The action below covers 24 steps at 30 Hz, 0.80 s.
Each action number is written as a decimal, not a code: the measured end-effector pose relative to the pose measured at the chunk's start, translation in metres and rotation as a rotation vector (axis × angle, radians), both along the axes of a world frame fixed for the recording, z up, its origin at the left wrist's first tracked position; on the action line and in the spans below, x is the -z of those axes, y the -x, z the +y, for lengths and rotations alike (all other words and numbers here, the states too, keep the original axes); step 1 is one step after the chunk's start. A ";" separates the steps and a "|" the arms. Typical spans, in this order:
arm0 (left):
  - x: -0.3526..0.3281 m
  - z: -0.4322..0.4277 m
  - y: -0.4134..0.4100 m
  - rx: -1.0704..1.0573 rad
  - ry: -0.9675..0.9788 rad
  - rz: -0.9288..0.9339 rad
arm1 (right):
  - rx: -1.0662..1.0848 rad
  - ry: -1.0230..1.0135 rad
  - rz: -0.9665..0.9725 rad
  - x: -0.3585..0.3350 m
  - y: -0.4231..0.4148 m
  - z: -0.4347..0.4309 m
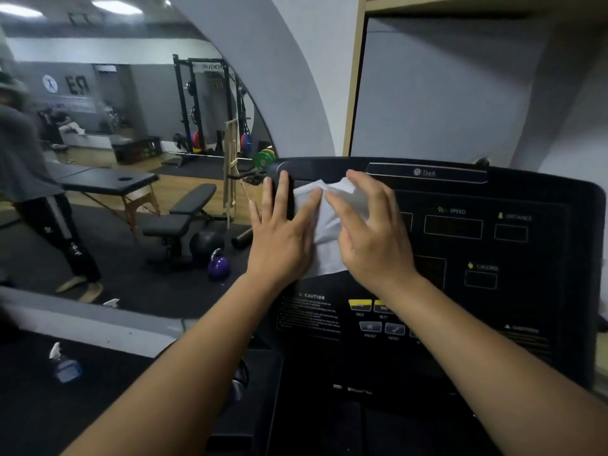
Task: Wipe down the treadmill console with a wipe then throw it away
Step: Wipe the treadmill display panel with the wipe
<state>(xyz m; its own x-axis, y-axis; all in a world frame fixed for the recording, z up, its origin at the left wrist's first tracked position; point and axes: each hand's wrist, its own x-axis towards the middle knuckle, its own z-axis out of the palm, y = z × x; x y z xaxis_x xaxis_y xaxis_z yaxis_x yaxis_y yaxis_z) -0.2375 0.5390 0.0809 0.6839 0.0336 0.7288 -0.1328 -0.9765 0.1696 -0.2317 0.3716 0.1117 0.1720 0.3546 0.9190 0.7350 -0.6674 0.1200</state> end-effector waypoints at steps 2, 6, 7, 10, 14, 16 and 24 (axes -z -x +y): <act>0.002 0.000 -0.001 0.025 0.018 0.011 | 0.013 -0.050 -0.041 -0.005 -0.009 0.002; 0.006 0.002 -0.005 0.029 0.010 -0.024 | 0.175 -0.026 -0.006 -0.019 -0.024 -0.003; 0.008 0.003 -0.007 0.023 0.005 -0.031 | 0.259 -0.052 0.039 -0.024 -0.025 -0.007; 0.011 0.004 -0.008 -0.002 -0.020 -0.039 | 0.327 -0.201 0.037 -0.037 -0.018 -0.010; 0.013 0.004 -0.009 -0.006 -0.026 -0.039 | -0.077 0.179 -0.071 -0.002 -0.002 0.009; 0.014 0.005 -0.009 0.003 -0.030 -0.038 | -0.011 0.380 0.014 0.018 -0.012 0.010; 0.015 0.007 -0.005 0.067 -0.024 -0.104 | 0.347 0.588 0.170 0.003 -0.035 0.010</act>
<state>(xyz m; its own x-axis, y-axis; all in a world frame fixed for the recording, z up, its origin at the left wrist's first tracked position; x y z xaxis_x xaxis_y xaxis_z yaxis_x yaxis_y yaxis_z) -0.2328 0.5457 0.0658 0.6048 -0.0282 0.7959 -0.2138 -0.9684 0.1281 -0.1970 0.3816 0.1088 0.4893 0.6830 0.5423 0.5317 -0.7265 0.4353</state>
